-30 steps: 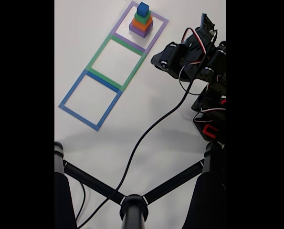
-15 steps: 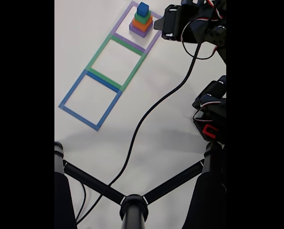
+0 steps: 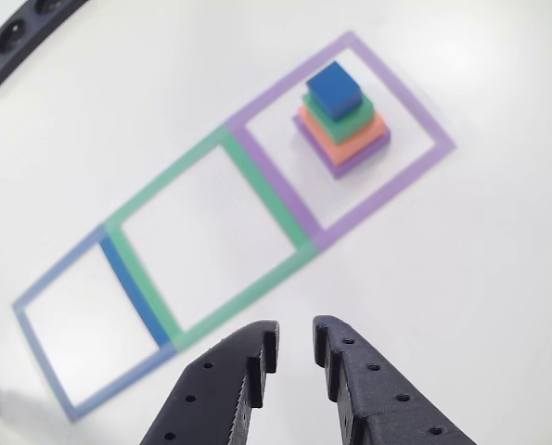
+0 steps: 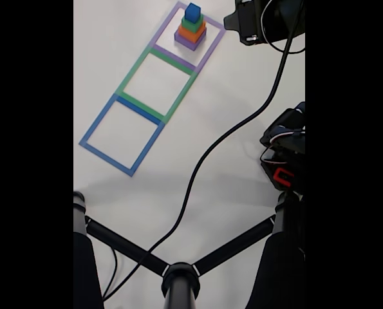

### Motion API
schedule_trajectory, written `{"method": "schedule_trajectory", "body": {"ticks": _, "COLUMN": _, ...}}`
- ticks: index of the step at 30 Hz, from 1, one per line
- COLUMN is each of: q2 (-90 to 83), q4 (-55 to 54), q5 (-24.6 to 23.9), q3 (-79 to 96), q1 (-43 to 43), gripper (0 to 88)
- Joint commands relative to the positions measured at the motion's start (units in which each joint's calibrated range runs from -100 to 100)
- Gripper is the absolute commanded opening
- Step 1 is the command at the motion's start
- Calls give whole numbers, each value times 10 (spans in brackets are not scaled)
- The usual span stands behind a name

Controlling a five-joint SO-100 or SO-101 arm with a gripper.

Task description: Tower of hanoi

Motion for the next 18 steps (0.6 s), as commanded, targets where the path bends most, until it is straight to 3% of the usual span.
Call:
{"method": "schedule_trajectory", "body": {"ticks": 1, "q2": -17, "q4": 0, "q5": 189, "q3": 11, "q1": 25, "gripper": 29}}
{"method": "schedule_trajectory", "body": {"ticks": 5, "q2": -63, "q4": -81, "q5": 314, "q3": 129, "q1": 56, "gripper": 86}}
{"method": "schedule_trajectory", "body": {"ticks": 10, "q2": -130, "q4": -213, "q5": 510, "q3": 309, "q1": 101, "gripper": 170}}
{"method": "schedule_trajectory", "body": {"ticks": 18, "q2": -191, "q4": -452, "q5": 510, "q3": 545, "q1": 125, "gripper": 203}}
